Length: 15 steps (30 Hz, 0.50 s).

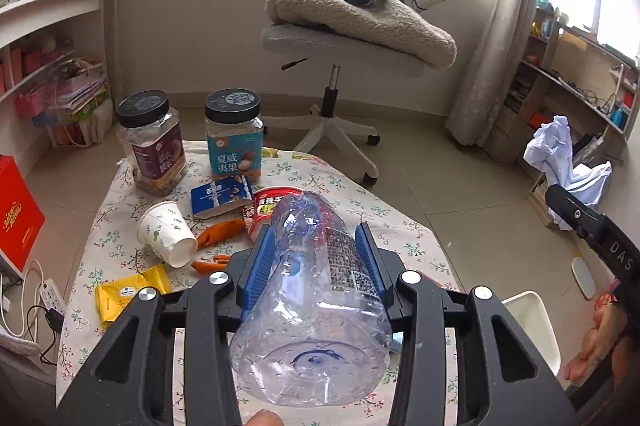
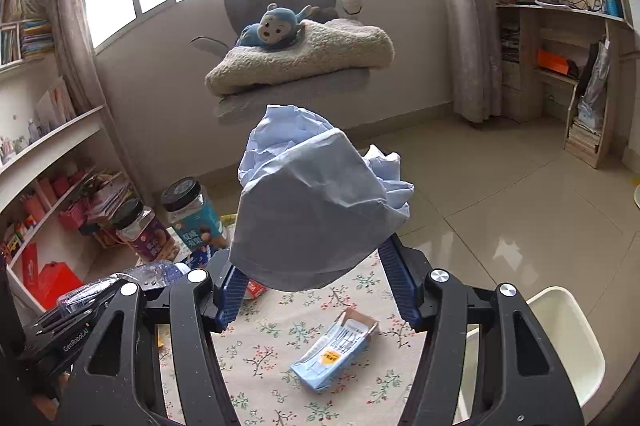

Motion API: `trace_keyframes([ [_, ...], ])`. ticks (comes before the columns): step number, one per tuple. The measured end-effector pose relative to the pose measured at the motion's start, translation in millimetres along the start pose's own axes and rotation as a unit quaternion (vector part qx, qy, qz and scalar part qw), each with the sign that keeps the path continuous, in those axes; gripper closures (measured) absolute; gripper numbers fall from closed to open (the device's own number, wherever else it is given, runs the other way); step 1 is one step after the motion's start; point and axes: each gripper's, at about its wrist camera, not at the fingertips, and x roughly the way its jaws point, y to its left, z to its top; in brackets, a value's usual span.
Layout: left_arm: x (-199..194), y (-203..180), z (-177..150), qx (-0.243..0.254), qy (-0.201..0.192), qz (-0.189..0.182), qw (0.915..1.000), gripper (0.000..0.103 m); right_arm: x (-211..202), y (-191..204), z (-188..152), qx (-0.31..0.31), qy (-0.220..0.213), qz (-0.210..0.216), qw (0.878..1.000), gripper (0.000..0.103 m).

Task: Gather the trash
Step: 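Carry the bottle and paper to the wastebasket and release both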

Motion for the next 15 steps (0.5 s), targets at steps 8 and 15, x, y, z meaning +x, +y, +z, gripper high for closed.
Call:
trace_keyframes([
  [8, 1.5, -54.4, -6.3, 0.044, -0.003, -0.031, 0.9985, 0.061, -23.4, -68.7, 8.6, 0.04, -0.011, -0.066, 0.997, 0.045],
  [15, 2.7, -102.4, -16.1, 0.082, 0.003, -0.067, 0.9944, 0.061, -42.8, -132.9, 7.6, 0.105, -0.003, -0.093, 0.99, 0.044],
])
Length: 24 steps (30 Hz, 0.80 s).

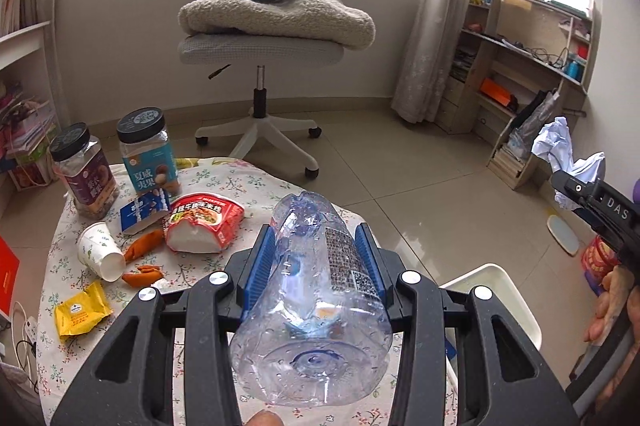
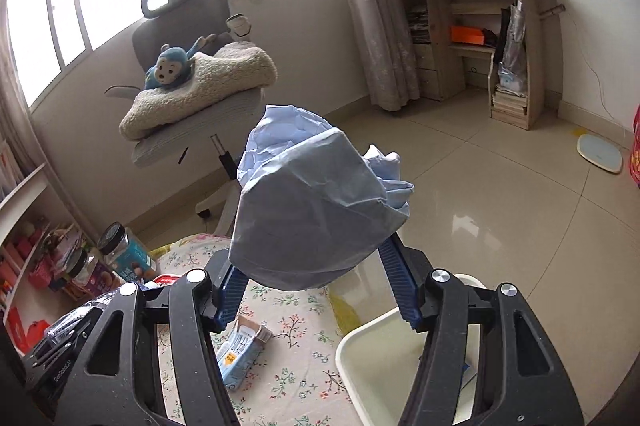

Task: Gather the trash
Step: 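Carry the bottle and paper to the wastebasket and release both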

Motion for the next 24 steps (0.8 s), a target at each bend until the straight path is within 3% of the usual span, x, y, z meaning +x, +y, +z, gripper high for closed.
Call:
trace_keyframes([
  [5, 3.7, -34.9, -0.2, 0.014, 0.006, -0.038, 0.9992, 0.061, -6.8, -36.3, 3.1, 0.034, -0.004, -0.028, 0.999, 0.027],
  [14, 17.4, -118.2, -7.3, 0.043, 0.025, -0.109, 0.9928, 0.061, -26.0, -94.2, 10.5, 0.089, -0.034, -0.072, 0.993, 0.019],
  [24, 44.8, -199.1, -28.1, 0.064, 0.085, -0.177, 0.9784, 0.061, -37.2, -129.7, 12.9, 0.112, -0.045, -0.106, 0.987, 0.015],
])
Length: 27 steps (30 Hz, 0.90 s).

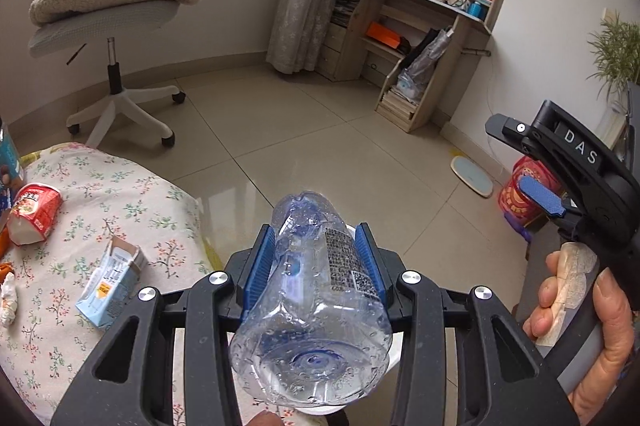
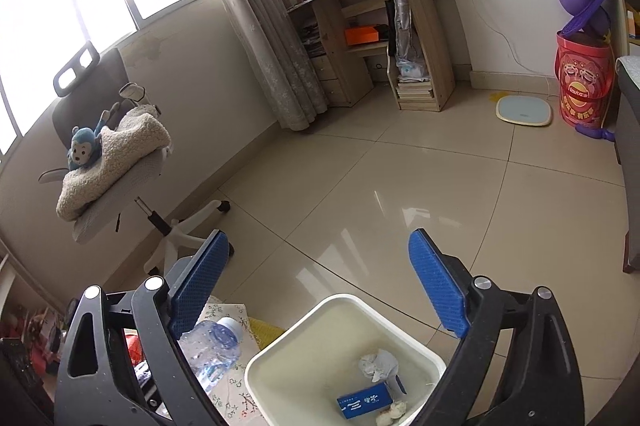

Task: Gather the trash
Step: 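Carry the bottle and paper to the wastebasket and release both, then return both grippers to the table toward the yellow wrapper and tissue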

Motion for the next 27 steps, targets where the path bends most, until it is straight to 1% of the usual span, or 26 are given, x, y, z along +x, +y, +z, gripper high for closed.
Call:
trace_keyframes([
  [2, 10.5, -7.3, -0.5, 0.001, 0.015, -0.011, 0.9998, 0.058, -1.8, -3.7, 2.0, -0.001, -0.008, -0.01, 1.0, 0.014],
  [3, 15.0, -9.7, -0.5, 0.001, 0.021, -0.012, 0.9997, 0.053, -3.3, -6.4, 3.1, 0.0, -0.012, -0.016, 1.0, 0.013],
  [4, 17.8, -10.3, -0.5, -0.001, 0.024, -0.012, 0.9996, 0.042, -3.8, -8.1, 5.0, 0.0, -0.016, -0.021, 1.0, 0.013],
  [5, 19.2, -10.5, -0.9, -0.003, 0.027, -0.013, 0.9995, 0.04, -5.1, -9.2, 5.9, 0.0, -0.019, -0.026, 0.999, 0.012],
  [7, 18.7, -8.2, -0.7, -0.004, 0.03, -0.01, 0.9995, 0.039, -6.3, -9.7, 6.9, -0.002, -0.026, -0.034, 0.999, 0.011],
  [9, 13.0, -3.2, 0.5, 0.001, 0.024, 0.004, 0.9997, 0.036, -8.6, -4.1, 4.8, -0.011, -0.032, -0.047, 0.998, 0.008],
  [12, 0.7, 7.2, 4.0, 0.006, 0.004, 0.034, 0.9994, 0.035, -12.7, 12.7, -1.4, -0.048, -0.05, -0.07, 0.995, 0.007],
  [14, -8.8, 16.6, 6.5, 0.008, -0.011, 0.065, 0.9978, 0.033, -15.8, 26.5, -7.1, -0.074, -0.064, -0.081, 0.992, 0.007],
  [16, -19.1, 26.7, 8.6, 0.01, -0.03, 0.093, 0.9952, 0.031, -19.2, 42.3, -13.4, -0.101, -0.077, -0.09, 0.988, 0.007],
  [19, -36.3, 47.4, 10.0, 0.001, -0.059, 0.138, 0.9887, 0.028, -24.9, 64.0, -27.2, -0.133, -0.091, -0.095, 0.982, 0.007],
  [23, -57.5, 78.3, 11.9, -0.028, -0.086, 0.184, 0.9787, 0.024, -25.9, 97.4, -47.3, -0.172, -0.087, -0.095, 0.977, 0.007],
  [24, -62.0, 84.9, 11.3, -0.035, -0.091, 0.193, 0.9763, 0.022, -24.8, 106.6, -53.1, -0.184, -0.082, -0.091, 0.975, 0.007],
  [27, -73.0, 108.6, 8.4, -0.054, -0.097, 0.22, 0.9691, 0.019, -21.9, 133.0, -68.6, -0.211, -0.067, -0.069, 0.973, 0.007],
])
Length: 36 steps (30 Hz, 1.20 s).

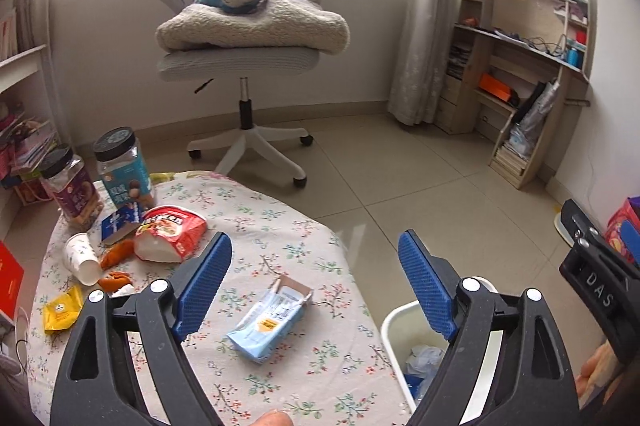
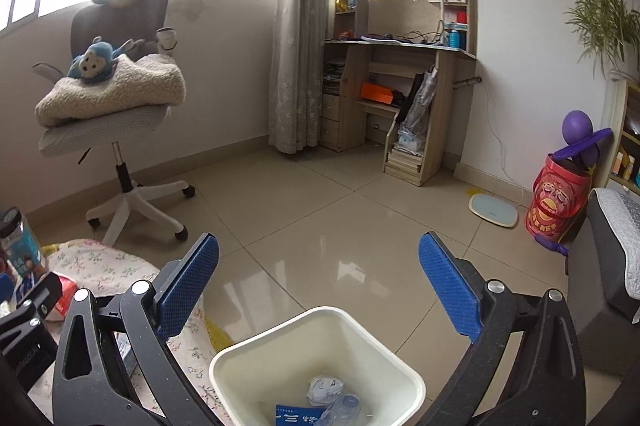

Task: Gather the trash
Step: 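Return both grippers to the table toward the yellow wrapper and tissue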

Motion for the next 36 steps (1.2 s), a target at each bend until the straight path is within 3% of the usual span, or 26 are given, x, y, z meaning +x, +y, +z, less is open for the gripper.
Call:
trace_keyframes([
  [12, 5.2, 97.7, -9.6, -0.042, 0.017, 0.075, 0.9962, 0.019, -10.6, 102.2, -14.8, -0.072, 0.025, 0.068, 0.995, 0.007],
  [23, 8.1, 182.1, -29.5, -0.075, 0.048, 0.139, 0.9864, 0.018, -22.1, 188.6, -35.9, -0.129, 0.046, 0.122, 0.983, 0.007],
  [31, 24.8, 253.1, -53.3, -0.106, 0.114, 0.178, 0.9717, 0.018, -27.2, 246.2, -58.1, -0.168, 0.074, 0.168, 0.968, 0.007],
  [36, 48.6, 291.8, -74.4, -0.072, 0.186, 0.196, 0.9602, 0.018, -26.7, 278.5, -74.0, -0.194, 0.097, 0.191, 0.957, 0.007],
])
